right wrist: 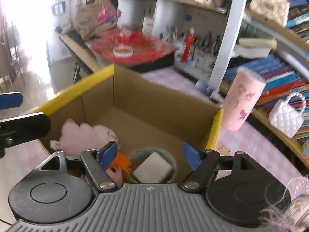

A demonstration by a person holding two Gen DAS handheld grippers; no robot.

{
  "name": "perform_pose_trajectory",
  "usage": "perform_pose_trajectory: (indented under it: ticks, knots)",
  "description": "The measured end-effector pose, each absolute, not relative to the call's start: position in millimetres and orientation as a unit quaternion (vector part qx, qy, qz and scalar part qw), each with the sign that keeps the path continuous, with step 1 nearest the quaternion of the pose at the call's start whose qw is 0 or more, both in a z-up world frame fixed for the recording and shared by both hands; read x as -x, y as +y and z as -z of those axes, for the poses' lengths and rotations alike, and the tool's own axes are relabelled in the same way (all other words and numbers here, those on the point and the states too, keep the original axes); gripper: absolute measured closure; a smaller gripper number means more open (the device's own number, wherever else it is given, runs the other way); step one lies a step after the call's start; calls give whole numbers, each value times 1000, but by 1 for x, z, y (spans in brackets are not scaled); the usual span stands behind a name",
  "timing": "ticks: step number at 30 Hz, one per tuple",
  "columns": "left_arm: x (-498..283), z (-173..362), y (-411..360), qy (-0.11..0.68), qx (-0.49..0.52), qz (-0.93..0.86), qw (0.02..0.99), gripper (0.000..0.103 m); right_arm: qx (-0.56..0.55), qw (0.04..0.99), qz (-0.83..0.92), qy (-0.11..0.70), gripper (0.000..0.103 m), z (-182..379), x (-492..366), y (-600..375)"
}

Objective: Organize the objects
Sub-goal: 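Lower the chick into the box and open the left tool while the right tool releases the block, then withdraw both tools from the box toward the items on the table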

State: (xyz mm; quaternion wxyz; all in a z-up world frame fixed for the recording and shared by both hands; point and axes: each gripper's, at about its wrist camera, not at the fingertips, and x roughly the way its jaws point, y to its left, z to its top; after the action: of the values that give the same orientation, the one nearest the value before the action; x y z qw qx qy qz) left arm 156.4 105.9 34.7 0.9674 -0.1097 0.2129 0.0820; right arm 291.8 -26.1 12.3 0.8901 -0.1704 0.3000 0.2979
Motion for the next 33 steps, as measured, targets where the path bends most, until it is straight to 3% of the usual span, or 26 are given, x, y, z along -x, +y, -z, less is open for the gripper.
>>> perform_pose_trajectory:
  ticks: [7,14,33]
  knots:
    - [-143,-41,107,213,116,-91,966,10,134,922,-266,246,23,-41,-257,-42]
    - [-118,-36,95,228,96,-77,966,5,73,947,-188,250,12,-41,-220,-67]
    - [-62,-1,107,306,78,-93,944,5,83,943,-122,298,10,8,-115,-59]
